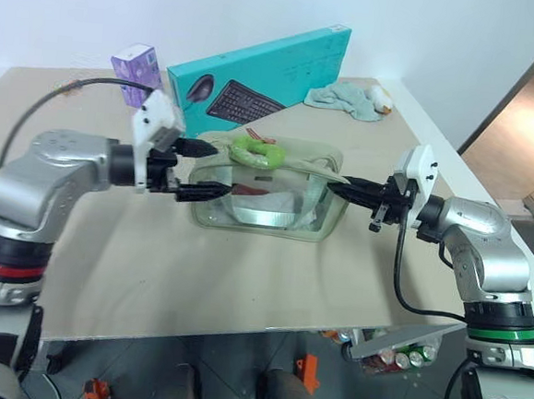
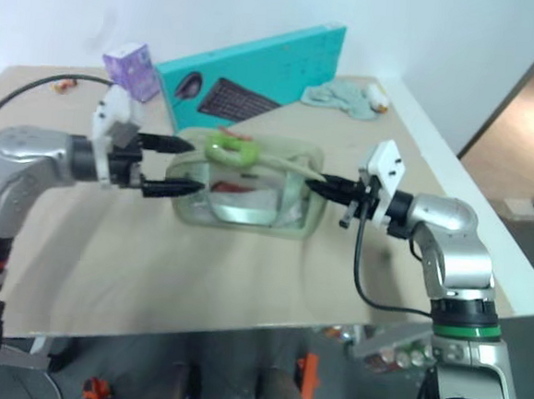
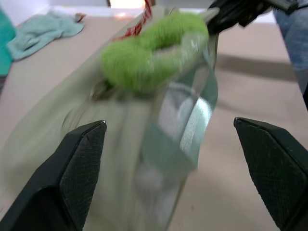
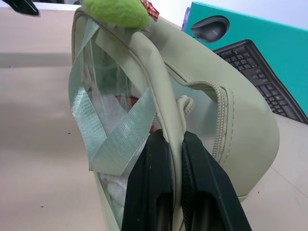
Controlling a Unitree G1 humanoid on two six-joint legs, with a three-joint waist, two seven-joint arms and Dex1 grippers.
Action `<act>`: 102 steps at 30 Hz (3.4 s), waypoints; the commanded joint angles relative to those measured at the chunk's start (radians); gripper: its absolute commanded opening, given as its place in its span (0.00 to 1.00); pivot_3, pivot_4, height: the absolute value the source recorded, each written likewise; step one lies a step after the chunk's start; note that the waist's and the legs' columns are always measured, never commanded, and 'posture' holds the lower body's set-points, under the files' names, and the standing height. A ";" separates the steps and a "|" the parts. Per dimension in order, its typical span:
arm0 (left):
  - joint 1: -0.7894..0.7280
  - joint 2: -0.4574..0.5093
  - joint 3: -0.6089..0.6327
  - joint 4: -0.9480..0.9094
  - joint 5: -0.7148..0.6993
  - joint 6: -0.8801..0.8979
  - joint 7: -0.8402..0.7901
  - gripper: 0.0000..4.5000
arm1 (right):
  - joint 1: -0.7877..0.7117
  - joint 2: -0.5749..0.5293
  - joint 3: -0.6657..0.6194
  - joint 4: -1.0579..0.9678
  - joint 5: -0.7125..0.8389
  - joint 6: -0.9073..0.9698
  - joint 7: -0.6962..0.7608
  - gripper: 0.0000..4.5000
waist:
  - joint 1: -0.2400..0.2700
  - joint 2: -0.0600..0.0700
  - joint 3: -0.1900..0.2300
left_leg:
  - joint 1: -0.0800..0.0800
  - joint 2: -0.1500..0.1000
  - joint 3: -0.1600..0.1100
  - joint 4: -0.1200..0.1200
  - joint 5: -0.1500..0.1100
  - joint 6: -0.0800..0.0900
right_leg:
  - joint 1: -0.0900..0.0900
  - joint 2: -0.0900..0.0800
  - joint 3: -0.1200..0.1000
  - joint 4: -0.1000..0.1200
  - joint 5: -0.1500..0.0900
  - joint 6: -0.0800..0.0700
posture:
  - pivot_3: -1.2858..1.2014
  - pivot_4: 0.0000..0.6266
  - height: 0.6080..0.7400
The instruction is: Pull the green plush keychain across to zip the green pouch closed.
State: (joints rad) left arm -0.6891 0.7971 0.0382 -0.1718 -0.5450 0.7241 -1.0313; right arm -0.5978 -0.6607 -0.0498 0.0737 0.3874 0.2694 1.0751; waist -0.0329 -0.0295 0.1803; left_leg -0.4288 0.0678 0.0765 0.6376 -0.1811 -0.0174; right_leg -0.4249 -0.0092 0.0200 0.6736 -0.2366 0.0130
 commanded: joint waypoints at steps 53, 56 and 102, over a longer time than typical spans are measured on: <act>0.206 -0.252 0.032 -0.113 0.038 -0.131 0.318 0.00 | -0.194 0.068 0.059 -0.241 0.061 0.073 -0.074 1.00 | 0.010 -0.001 0.000 | 0.000 0.000 0.000 0.000 0.000 0.000 | 0.000 -0.001 0.000 0.001 0.000 0.000 | 0.52 0.24 1.00; 0.207 -0.256 0.029 -0.118 0.039 -0.129 0.324 0.00 | -0.207 0.108 0.104 -0.211 0.029 0.039 -0.064 1.00 | 0.012 -0.001 0.000 | -0.001 -0.001 0.000 0.001 0.000 0.000 | 0.000 -0.002 0.000 0.001 0.000 0.001 | 0.52 0.24 1.00; 0.219 -0.298 0.024 -0.138 0.025 -0.109 0.389 0.00 | -0.309 0.159 0.068 -0.001 -0.052 -0.055 -0.071 0.02 | 0.014 -0.001 0.000 | -0.002 -0.003 0.000 0.001 0.000 0.000 | 0.000 -0.005 -0.001 0.001 0.000 0.001 | 0.52 0.24 1.00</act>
State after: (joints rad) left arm -0.4544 0.5061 0.0550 -0.2850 -0.5047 0.6121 -0.6456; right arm -0.8611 -0.4838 0.0650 0.1209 0.3274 0.2380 1.0168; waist -0.0193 -0.0303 0.1800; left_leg -0.4306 0.0645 0.0764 0.6381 -0.1811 -0.0173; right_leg -0.4250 -0.0145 0.0187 0.6744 -0.2369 0.0141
